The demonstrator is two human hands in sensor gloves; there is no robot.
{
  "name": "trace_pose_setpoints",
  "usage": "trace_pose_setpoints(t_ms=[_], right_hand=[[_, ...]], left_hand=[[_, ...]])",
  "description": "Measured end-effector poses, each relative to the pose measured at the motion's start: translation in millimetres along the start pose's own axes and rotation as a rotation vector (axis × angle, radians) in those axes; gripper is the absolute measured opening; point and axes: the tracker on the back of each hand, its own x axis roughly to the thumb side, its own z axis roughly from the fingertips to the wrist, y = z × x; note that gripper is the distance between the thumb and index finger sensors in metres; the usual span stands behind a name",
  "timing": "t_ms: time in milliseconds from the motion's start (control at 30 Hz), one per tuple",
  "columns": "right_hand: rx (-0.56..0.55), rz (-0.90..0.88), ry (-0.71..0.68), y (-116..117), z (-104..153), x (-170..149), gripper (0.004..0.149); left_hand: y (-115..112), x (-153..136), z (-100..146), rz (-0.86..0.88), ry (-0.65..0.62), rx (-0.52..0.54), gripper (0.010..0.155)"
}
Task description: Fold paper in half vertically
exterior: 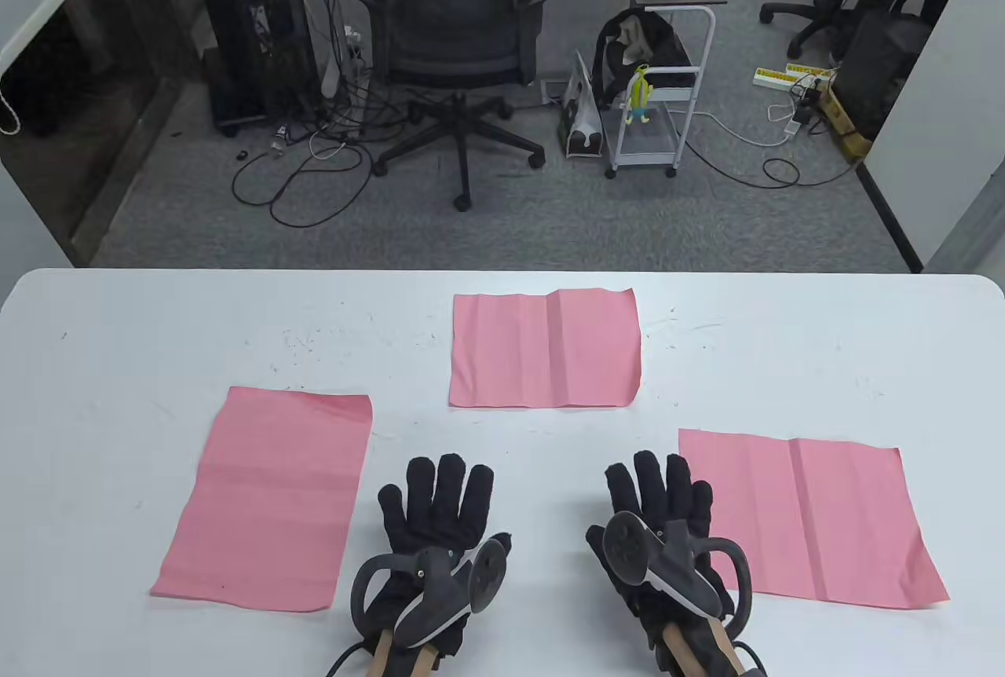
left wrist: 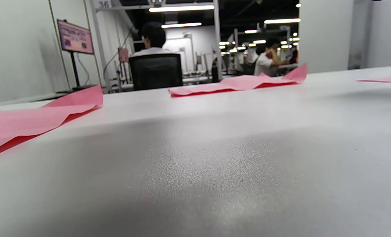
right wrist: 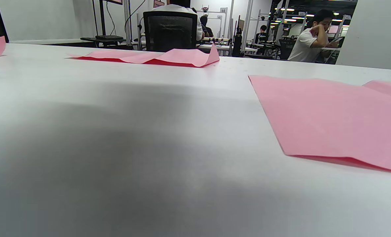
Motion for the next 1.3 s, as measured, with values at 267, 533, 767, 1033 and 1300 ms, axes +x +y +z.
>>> trace_pose_setpoints(t_ms=[267, 533, 767, 1033, 1300], right_hand=[[0.019, -0.002, 0.001, 1.2, -1.3, -0.4, 0.078], [0.089, -0.052, 0.004, 3.3, -6.1, -8.4, 0.077], [0.173, -0.174, 0.103, -11.4, -11.3, -44.3, 0.076], [0.331, -0.245, 0.423, 3.0, -15.5, -144.4, 0.075], [0.459, -0.350, 0.518, 32.4, -8.8, -200.8, 0.073]], left_hand=[[0.5, -0.7, 0.0, 0.004, 0.001, -0.002, 0.084], [1.2, -3.5, -0.8, 0.028, 0.005, -0.015, 0.083], [2.5, -5.7, -0.9, 0.046, 0.006, -0.015, 0.083], [-6.3, -10.9, -7.1, 0.052, 0.024, -0.077, 0.082], [-9.3, -12.3, -9.0, 0.057, 0.031, -0.098, 0.081]])
